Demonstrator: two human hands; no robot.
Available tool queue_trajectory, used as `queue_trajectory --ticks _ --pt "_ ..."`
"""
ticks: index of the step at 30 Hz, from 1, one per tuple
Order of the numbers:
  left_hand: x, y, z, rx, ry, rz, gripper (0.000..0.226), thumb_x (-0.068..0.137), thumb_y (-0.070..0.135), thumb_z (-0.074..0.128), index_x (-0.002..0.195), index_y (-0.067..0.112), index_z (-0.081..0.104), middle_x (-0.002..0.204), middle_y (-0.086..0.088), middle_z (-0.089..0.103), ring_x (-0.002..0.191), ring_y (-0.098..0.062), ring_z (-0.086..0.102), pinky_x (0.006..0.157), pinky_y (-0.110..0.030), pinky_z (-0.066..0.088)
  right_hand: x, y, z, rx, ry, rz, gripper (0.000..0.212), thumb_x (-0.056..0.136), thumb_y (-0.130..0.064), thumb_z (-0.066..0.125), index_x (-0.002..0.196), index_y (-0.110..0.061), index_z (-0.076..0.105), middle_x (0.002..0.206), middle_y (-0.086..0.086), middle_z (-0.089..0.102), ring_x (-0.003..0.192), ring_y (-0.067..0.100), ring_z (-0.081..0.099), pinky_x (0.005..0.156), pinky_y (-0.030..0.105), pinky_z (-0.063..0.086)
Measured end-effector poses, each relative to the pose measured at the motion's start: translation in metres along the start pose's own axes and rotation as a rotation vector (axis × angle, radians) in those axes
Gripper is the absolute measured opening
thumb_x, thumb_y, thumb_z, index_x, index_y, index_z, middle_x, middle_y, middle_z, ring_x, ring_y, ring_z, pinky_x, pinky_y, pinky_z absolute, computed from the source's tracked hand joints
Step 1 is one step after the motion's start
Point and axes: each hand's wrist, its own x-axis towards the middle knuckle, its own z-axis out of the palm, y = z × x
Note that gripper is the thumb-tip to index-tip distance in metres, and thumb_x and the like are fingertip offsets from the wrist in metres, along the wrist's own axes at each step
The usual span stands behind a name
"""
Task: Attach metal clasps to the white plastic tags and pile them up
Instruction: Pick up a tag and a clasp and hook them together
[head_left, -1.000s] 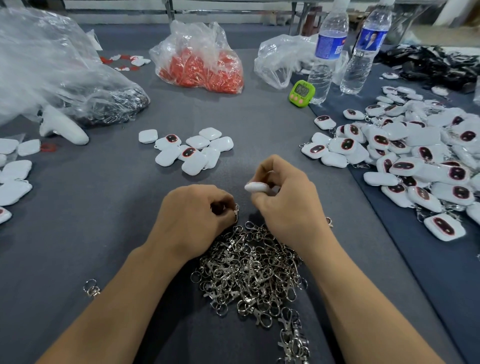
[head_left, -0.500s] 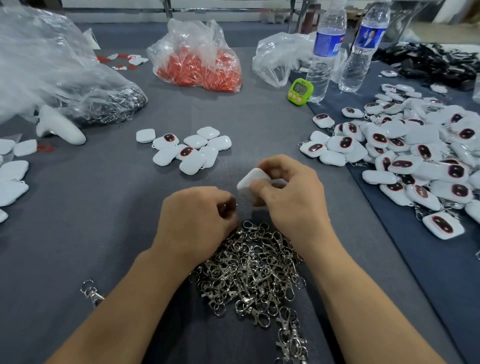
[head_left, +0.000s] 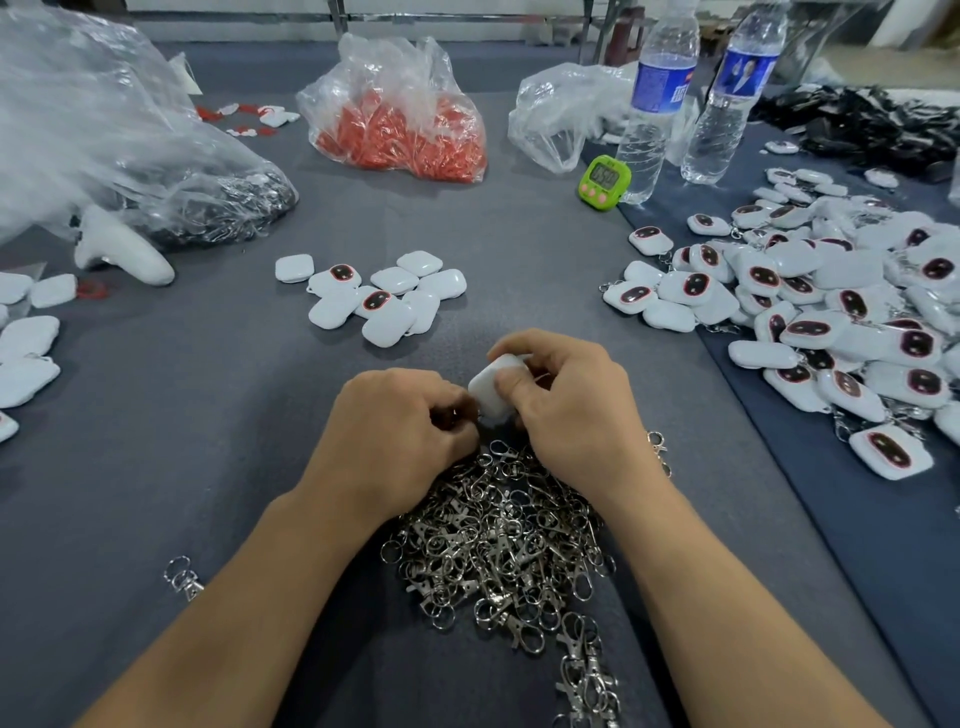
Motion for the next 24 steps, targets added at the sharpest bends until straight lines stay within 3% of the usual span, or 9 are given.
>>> queue_trajectory --ticks 4,8,10,14,19,24 --pt "0.0014 -0.0029 0.0008 0.002 -0.013 -0.021 0.022 0.069 0.042 0.066 0.085 0.038 0.080 0.071 0.015 0.068 0.069 -0.006 0.058 0.067 -0.027 0.045 0.0013 0.0003 -0.0018 -0.010 -0.032 0.007 0.016 0.094 -0.019 0.067 0.088 -0.032 0.074 0.075 -0.012 0.072 0.059 0.004 0.062 0.062 0.021 0.052" --pt "0.0026 -0.0035 0.0026 -0.027 -0.012 -0.038 0.024 0.067 0.043 0.067 0.090 0.046 0.073 0.070 0.020 0.068 0.074 -0.004 0.061 0.063 -0.014 0.040 0.0026 -0.0007 -0.0057 -0.011 -0.056 0.021 0.020 0.091 -0.016 0.067 0.084 -0.034 0.073 0.076 -0.009 0.072 0.057 0.004 0.058 0.060 0.021 0.049" --pt "0.0027 -0.0032 0.0034 -0.019 -0.008 -0.038 0.029 0.067 0.044 0.067 0.095 0.050 0.069 0.070 0.019 0.069 0.074 -0.004 0.061 0.063 -0.016 0.042 0.0029 -0.0014 -0.0073 -0.021 -0.070 0.027 0.021 0.089 -0.015 0.067 0.084 -0.034 0.073 0.077 -0.007 0.072 0.059 0.006 0.059 0.061 0.023 0.050" --pt "0.0005 -0.0028 0.0043 0.030 0.035 -0.014 0.019 0.071 0.045 0.067 0.083 0.037 0.079 0.069 0.017 0.070 0.067 -0.005 0.061 0.065 -0.026 0.048 0.0001 -0.0058 -0.0080 -0.065 -0.062 -0.026 0.019 0.089 -0.015 0.067 0.084 -0.031 0.075 0.072 -0.008 0.070 0.062 0.004 0.057 0.055 0.011 0.042" --pt "-0.0030 -0.0029 0.0044 0.136 0.088 0.045 0.004 0.079 0.033 0.079 0.082 0.031 0.080 0.068 0.009 0.070 0.064 -0.013 0.062 0.063 -0.032 0.050 -0.0033 -0.0090 -0.0036 -0.073 -0.045 -0.081 0.017 0.088 -0.014 0.065 0.082 -0.027 0.075 0.066 -0.004 0.069 0.064 0.012 0.061 0.052 0.018 0.046" --pt "-0.0034 0.0005 0.0052 0.100 0.135 0.044 0.009 0.074 0.036 0.072 0.075 0.029 0.077 0.065 0.008 0.065 0.062 -0.010 0.058 0.062 -0.036 0.050 0.0019 -0.0011 -0.0034 0.108 -0.065 0.132 0.017 0.088 -0.015 0.065 0.080 -0.025 0.075 0.055 -0.002 0.067 0.047 0.010 0.059 0.053 0.025 0.045"
